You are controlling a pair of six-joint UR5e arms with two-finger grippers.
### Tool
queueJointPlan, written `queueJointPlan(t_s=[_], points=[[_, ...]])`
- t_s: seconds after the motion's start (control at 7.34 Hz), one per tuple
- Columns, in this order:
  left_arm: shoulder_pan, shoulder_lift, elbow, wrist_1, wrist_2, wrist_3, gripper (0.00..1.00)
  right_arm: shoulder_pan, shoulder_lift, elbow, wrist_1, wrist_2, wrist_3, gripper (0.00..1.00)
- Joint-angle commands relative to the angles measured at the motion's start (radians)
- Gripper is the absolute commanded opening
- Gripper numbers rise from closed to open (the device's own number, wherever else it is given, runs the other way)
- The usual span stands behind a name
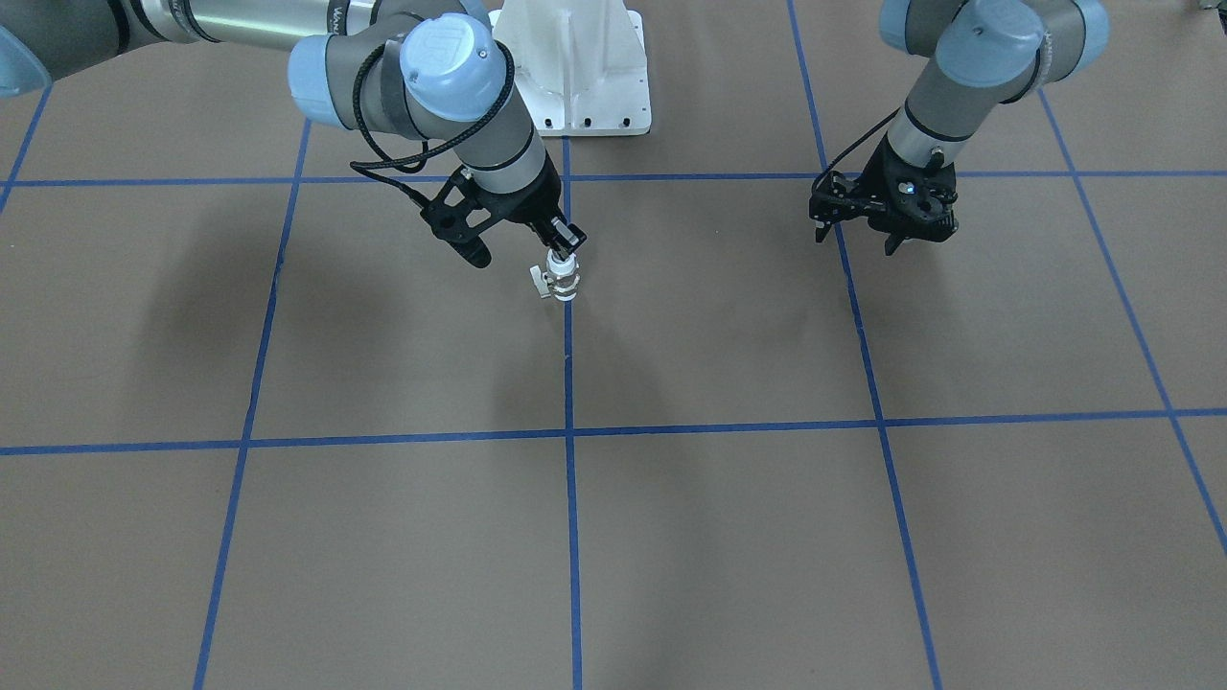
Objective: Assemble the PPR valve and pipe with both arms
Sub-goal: 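Lower the pipe into the valve opening and press it in with the right gripper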
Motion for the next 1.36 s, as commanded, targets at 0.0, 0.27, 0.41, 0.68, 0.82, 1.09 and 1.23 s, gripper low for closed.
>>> queueJointPlan(t_s=[0.0,0.27,0.41,0.68,0.82,1.09,1.23], points=[[0.000,0.000,0.000,-0.001,0.000,0.000,0.99,0.000,0.000,-0.001,0.002,0.001,0.000,0.50],[0.000,0.000,-0.002,-0.001,0.000,0.000,0.99,0.000,-0.003,0.001,0.002,0.003,-0.001,1.00],[0.000,0.000,-0.002,0.001,0.000,0.000,0.99,0.000,-0.003,0.004,0.002,0.003,-0.001,1.00],[-0.002,0.000,-0.003,0.003,0.000,0.000,0.99,0.000,-0.003,0.018,0.000,0.006,-0.003,1.00],[-0.002,0.000,-0.006,0.004,0.000,0.000,0.99,0.002,-0.018,0.050,-0.005,0.006,-0.004,1.00],[-0.021,0.014,-0.031,0.013,-0.043,0.003,0.99,0.041,-0.137,0.199,-0.011,0.013,-0.039,1.00],[-0.073,0.018,-0.037,0.015,-0.093,0.017,0.99,0.078,-0.194,0.252,-0.014,0.013,-0.126,1.00]])
